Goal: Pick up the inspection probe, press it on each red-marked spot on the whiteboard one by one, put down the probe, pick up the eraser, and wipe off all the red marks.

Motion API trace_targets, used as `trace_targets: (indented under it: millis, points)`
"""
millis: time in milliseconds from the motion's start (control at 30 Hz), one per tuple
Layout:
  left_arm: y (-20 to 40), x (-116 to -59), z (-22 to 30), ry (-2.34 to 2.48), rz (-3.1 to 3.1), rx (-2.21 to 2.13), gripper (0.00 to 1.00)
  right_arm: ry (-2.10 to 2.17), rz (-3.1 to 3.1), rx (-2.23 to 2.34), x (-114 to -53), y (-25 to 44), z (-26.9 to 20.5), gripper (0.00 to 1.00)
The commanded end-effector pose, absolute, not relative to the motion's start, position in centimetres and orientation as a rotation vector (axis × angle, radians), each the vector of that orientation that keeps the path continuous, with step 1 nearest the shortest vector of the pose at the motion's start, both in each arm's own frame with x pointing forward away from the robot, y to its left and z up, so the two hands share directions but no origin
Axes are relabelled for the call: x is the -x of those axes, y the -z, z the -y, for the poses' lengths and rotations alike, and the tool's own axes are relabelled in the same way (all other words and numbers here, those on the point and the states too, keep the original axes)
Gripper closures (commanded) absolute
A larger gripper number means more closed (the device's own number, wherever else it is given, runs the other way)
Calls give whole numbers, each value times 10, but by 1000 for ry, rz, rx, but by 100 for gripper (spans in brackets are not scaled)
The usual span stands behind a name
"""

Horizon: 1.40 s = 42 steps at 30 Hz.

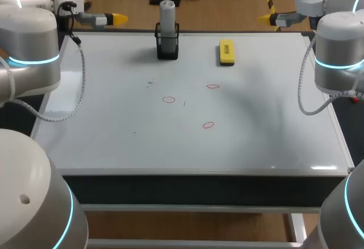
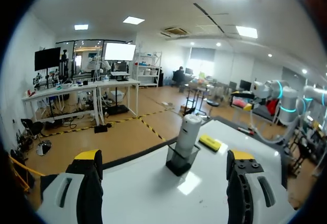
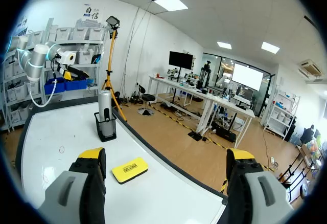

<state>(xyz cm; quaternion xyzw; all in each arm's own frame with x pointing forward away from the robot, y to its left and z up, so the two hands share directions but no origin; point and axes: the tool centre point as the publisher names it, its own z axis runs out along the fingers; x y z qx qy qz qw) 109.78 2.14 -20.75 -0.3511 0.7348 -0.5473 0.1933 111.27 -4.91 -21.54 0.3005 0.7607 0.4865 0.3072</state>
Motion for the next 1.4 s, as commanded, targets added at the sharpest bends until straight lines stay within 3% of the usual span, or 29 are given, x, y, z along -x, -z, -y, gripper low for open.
trace_targets:
  millis: [33,567,1400]
  points:
    - [211,-1129,-26,1676,-2125,802,0,-1287,-2012,-795,-1113,216,49,0]
    - [222,-1182,42,2044,-2265,206,0,-1287,-2012,-795,-1113,216,49,0]
    - [272,-1186,142,2221,-2257,99,0,-1287,-2012,-795,-1113,216,49,0]
